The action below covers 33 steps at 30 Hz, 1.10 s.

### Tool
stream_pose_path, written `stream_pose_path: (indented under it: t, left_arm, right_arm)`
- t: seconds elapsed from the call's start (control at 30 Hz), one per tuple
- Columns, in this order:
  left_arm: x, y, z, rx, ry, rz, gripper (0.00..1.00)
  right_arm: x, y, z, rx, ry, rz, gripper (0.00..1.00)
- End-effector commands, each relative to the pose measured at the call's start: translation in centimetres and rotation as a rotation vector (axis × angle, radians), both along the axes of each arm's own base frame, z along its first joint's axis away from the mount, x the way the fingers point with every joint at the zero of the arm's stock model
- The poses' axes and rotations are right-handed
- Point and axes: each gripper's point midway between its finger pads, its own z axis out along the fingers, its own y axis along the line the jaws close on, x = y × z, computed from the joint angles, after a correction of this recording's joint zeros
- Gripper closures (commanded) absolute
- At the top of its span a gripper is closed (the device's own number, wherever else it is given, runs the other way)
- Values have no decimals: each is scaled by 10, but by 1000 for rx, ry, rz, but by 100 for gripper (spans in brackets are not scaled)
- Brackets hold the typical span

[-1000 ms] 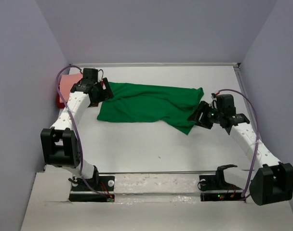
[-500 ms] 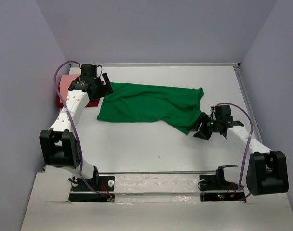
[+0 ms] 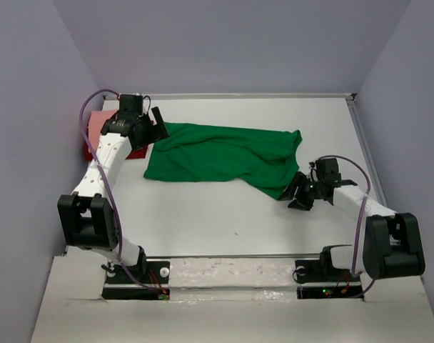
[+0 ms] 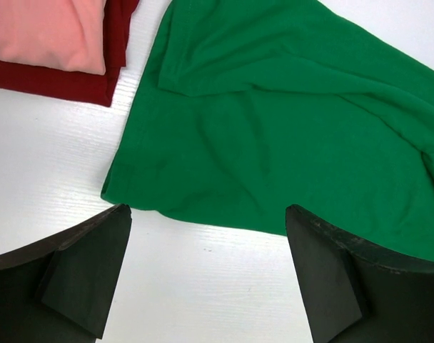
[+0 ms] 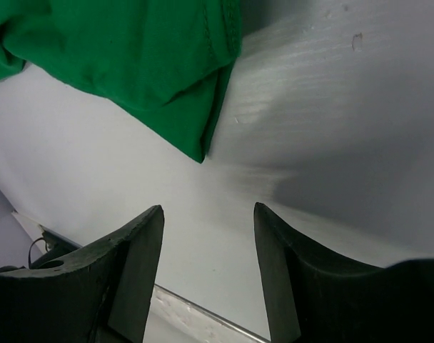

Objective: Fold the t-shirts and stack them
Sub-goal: Flatten the tshirt out

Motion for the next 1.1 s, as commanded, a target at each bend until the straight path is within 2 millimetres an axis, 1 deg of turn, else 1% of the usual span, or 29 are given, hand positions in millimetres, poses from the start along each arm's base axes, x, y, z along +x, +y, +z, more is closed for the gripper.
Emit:
stream_pose_path:
  t: [0.0,0.03,0.07,0.1,0.17,0.2,0.3,0.33,0.37,0.47,0.57,0.63,0.67,0.73,0.8,0.83,0.87,0.9,0.93,0.97,1.0,1.03,1.07]
  left_arm:
    - [0,-4,52,-26,-126,-27,1]
    - [0,-4,53,-26,-129,-27,1]
    - [1,-4,54,-28,-131,-28,1]
    - [1,-5,54,-30,-132,-30,1]
    - [0,-5,50,-32,-121,-31,1]
    - [0,-5,50,-32,-123,-31,1]
    - [0,-5,45,-31,-115,-30,1]
    - [0,-5,44,-30,-112,-32,1]
    - [1,-5,45,-31,-115,-32,1]
    - [2,-5,46,-26,-117,-32,1]
    - [6,-5,52,-25,-132,-31,1]
    - [7,-4,53,-21,-131,-32,1]
    - [7,-4,54,-20,-130,-35,1]
    - [8,-4,52,-18,-127,-37,1]
    - [7,-3,52,-13,-126,-38,1]
    - [6,-3,53,-12,-128,-39,1]
    - [6,-2,54,-8,-131,-38,1]
    - [5,-1,52,-4,-127,-36,1]
    - [5,0,52,-1,-125,-34,1]
    - [4,1,50,1,-124,-31,1]
    - [4,1,48,0,-119,-32,1]
    - [3,0,47,1,-118,-35,1]
    - [2,1,46,1,-116,-33,1]
  right_arm:
    - [35,-1,10,-24,-93,37,41]
    - [41,1,13,-14,-109,54,42]
    - [43,2,7,-15,-89,56,42]
    - [45,5,6,-16,-92,68,42]
    - [54,7,10,-8,-104,73,42]
    - [55,10,7,-2,-92,84,42]
    - [61,19,8,1,-97,103,43]
    - [61,24,7,1,-93,117,44]
    - [63,24,7,-2,-92,109,45]
    - [61,33,4,-2,-83,122,49]
    - [54,49,1,-18,-79,150,52]
    - [50,54,1,-26,-73,145,56]
    - [48,60,3,-30,-80,156,58]
    - [47,64,3,-42,-82,148,60]
    - [48,64,7,-51,-91,130,72]
    - [46,65,8,-53,-85,132,84]
    - [45,67,9,-58,-84,131,92]
    - [46,62,11,-84,-78,103,98]
    - [44,66,13,-102,-80,111,100]
    - [47,67,18,-110,-95,107,100]
    - [45,66,17,-131,-88,103,100]
    - [48,60,23,-175,-95,68,100]
    - [48,58,25,-195,-98,55,100]
